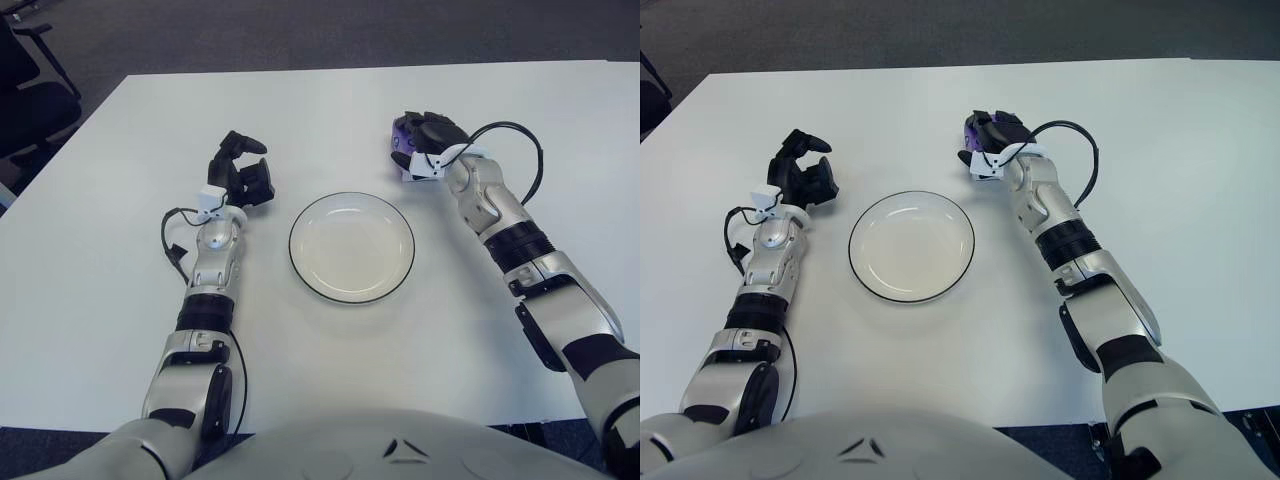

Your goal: Put the tissue paper into the plate.

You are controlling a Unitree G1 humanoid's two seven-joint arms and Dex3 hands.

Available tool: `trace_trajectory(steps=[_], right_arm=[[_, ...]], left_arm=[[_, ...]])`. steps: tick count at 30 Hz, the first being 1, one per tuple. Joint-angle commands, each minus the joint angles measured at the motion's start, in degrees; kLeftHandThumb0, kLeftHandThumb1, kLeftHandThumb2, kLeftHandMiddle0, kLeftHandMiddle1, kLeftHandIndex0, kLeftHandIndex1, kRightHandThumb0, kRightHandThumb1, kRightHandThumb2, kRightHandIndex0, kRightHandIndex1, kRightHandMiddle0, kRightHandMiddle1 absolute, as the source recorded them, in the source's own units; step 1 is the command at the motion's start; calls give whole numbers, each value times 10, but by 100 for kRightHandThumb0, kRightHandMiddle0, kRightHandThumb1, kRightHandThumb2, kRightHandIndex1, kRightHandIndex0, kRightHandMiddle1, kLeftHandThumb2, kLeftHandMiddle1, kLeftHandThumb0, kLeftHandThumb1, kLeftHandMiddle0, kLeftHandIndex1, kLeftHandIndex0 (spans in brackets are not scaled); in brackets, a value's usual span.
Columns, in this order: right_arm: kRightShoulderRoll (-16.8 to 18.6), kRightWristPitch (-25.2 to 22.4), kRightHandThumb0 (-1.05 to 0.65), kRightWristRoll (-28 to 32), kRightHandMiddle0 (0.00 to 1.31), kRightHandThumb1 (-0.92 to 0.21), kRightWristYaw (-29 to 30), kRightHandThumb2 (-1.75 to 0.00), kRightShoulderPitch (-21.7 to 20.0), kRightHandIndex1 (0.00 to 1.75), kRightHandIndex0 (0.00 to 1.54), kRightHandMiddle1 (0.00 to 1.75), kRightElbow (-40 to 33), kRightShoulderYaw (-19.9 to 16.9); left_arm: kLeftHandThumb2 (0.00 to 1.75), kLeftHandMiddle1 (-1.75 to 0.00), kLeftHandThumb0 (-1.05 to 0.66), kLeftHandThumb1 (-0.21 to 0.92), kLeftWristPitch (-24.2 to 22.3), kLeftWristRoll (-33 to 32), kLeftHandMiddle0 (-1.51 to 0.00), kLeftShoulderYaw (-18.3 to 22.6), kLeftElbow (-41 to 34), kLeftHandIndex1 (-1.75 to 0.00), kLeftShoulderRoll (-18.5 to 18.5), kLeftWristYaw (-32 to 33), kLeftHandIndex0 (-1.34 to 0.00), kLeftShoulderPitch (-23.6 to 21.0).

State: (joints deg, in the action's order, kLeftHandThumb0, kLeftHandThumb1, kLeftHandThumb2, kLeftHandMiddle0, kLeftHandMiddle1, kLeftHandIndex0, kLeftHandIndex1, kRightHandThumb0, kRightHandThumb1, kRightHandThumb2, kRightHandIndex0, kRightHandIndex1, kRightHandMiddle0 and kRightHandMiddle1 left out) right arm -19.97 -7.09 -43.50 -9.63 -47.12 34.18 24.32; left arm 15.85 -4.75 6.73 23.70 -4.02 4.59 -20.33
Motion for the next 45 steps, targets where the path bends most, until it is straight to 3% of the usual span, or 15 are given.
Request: trace_trajectory(steps=[1,17,22,26,27,29,31,33,35,39,45], right_arm=[[17,-5,-100,6,0,-92,-17,-106,5,0,0,64,74,19],[20,-22,-95,-20,0,-92,4,-107,-11,0,0,65,152,61],[20,-37,-89,-32,0,-92,23,-101,-5,1,2,75,149,73],[24,-59,-79,-45,0,-92,53,-85,3,7,12,91,141,78],[26,-68,-76,-51,0,-91,71,-81,7,12,12,95,139,80],[28,-77,-55,-56,10,-90,92,-67,10,64,5,136,137,82],[29,-81,-46,-59,16,-89,110,-62,13,90,3,155,137,84],[31,-84,-42,-62,28,-75,131,-78,16,133,1,166,139,83],[33,-80,-41,-60,35,-65,154,-90,18,154,0,170,146,80],[36,-62,-11,-48,50,-49,198,-112,13,168,20,174,175,72],[41,-28,-1,-24,69,-20,253,-137,14,146,63,175,195,54]], left_arm=[[129,-175,-47,34,14,6,-130,-8,52,-175,47,11,-59,106],[128,-175,-47,34,29,6,-130,-4,44,-175,56,18,-59,112],[128,-175,-47,35,33,7,-130,-3,44,-175,57,18,-59,112],[128,-175,-47,35,35,9,-130,-2,43,-175,58,21,-59,112],[128,-175,-47,35,36,10,-130,-3,42,-175,58,21,-59,113],[128,-175,-47,35,37,10,-130,-3,42,-175,58,22,-59,113],[128,-175,-47,35,40,10,-130,-3,42,-175,58,21,-59,114],[128,-175,-47,35,42,10,-130,-3,42,-175,58,21,-59,114],[128,-175,-47,35,44,10,-130,-3,42,-175,57,21,-59,114],[128,-175,-47,35,45,12,-130,-3,42,-175,57,23,-59,113],[128,-175,-47,34,48,11,-130,-2,41,-175,58,26,-59,113]])
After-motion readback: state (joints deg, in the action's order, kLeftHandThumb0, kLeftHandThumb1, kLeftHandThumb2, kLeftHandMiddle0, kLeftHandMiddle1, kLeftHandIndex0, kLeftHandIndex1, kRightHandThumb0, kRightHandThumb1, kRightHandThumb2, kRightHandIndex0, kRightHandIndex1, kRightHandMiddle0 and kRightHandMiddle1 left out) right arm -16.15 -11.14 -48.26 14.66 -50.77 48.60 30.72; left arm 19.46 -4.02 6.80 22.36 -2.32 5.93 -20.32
